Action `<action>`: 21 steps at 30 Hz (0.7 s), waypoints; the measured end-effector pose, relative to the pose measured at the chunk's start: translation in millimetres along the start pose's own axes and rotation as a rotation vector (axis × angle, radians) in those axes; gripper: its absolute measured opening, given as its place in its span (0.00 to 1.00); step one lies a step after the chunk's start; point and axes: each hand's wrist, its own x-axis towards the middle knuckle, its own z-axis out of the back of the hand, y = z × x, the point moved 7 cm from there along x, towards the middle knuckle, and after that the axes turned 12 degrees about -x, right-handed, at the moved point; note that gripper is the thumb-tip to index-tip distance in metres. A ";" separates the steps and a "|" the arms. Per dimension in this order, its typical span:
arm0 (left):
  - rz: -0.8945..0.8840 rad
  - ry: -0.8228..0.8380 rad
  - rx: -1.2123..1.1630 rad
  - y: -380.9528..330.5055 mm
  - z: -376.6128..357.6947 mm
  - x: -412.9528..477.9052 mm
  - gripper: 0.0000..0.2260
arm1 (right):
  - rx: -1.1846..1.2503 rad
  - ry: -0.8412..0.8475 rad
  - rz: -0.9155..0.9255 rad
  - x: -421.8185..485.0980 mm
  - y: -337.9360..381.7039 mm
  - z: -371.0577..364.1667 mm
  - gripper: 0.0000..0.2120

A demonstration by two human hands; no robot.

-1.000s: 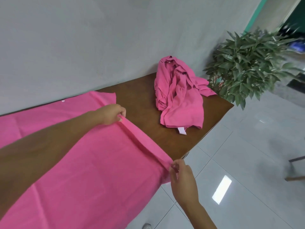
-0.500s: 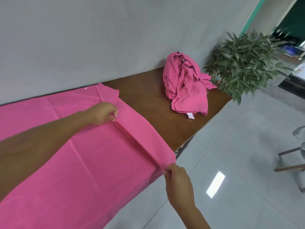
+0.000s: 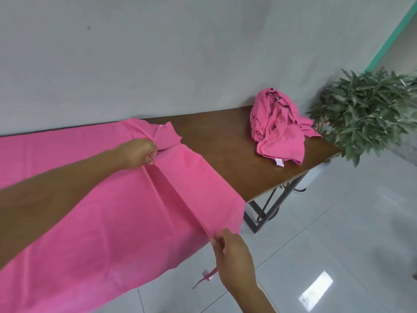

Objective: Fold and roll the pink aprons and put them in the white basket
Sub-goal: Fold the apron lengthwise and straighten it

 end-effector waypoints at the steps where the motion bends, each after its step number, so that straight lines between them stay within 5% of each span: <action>1: 0.007 -0.011 0.012 -0.1 3.4 -13.8 0.01 | 0.018 -0.002 0.016 -7.0 4.6 -1.4 0.10; 21: 0.199 -0.122 0.196 43.5 68.5 -232.7 0.05 | 0.242 0.190 0.274 -114.3 132.8 -26.7 0.11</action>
